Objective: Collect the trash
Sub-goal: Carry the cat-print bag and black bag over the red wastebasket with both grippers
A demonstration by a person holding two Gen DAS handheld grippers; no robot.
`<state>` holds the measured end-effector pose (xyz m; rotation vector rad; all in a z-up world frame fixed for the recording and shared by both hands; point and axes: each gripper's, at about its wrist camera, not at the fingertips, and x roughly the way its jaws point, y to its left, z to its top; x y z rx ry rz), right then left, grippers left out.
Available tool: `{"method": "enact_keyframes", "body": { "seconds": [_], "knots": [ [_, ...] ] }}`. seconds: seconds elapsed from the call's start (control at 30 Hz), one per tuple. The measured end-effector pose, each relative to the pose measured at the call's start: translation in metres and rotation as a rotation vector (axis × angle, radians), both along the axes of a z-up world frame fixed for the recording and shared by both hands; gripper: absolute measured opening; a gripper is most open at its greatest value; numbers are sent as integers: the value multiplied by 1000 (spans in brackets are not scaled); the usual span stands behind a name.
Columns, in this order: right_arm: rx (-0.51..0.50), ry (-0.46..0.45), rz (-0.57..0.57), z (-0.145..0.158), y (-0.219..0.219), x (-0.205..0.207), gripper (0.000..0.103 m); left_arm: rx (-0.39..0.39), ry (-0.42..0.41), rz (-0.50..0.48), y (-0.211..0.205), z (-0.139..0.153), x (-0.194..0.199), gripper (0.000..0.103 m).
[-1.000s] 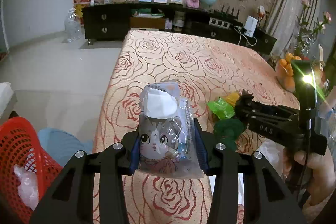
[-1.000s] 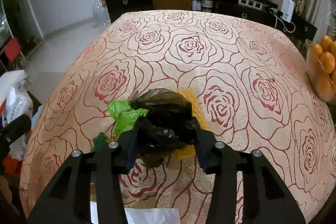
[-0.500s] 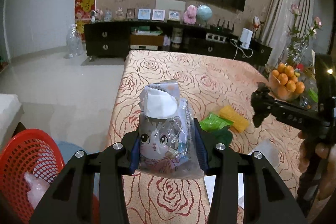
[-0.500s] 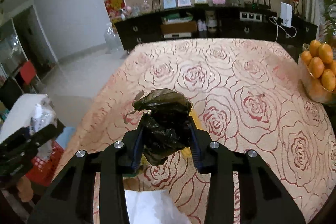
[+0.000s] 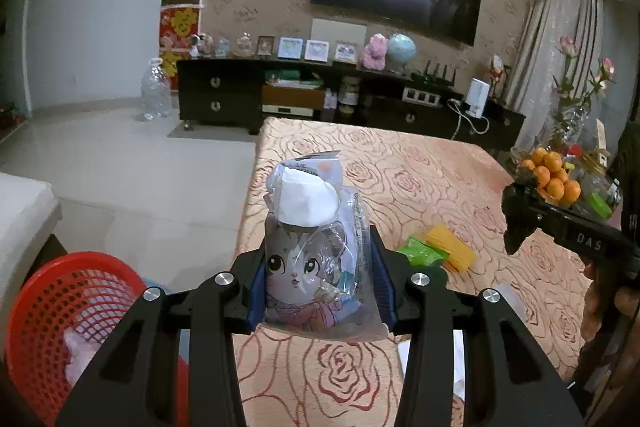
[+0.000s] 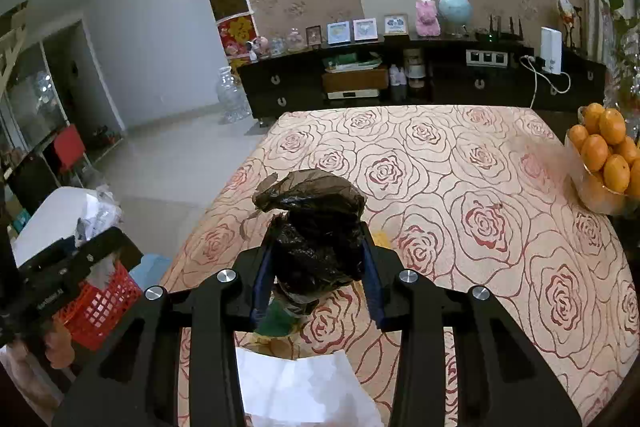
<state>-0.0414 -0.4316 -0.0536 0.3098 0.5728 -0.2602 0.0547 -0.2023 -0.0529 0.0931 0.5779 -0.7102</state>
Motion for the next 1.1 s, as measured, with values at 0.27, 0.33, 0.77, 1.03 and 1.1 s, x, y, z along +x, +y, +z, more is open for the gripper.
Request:
{"method": "enact_keyframes", "body": {
  "seconds": [0.27, 0.33, 0.77, 1.03, 1.1],
  "knots": [
    [-45, -3, 23, 6, 22, 8, 37, 16, -41, 54, 22, 6, -2, 41],
    [-55, -5, 39, 7, 30, 11, 37, 15, -40, 71, 28, 6, -1, 41],
    [-104, -9, 145, 14, 85, 33, 37, 34, -65, 216, 88, 20, 7, 41],
    [-118, -2, 191, 13, 109, 47, 37, 60, -73, 329, 128, 16, 21, 41],
    [-120, 3, 201, 12, 113, 52, 37, 69, -62, 347, 135, 10, 25, 41]
  ]
}}
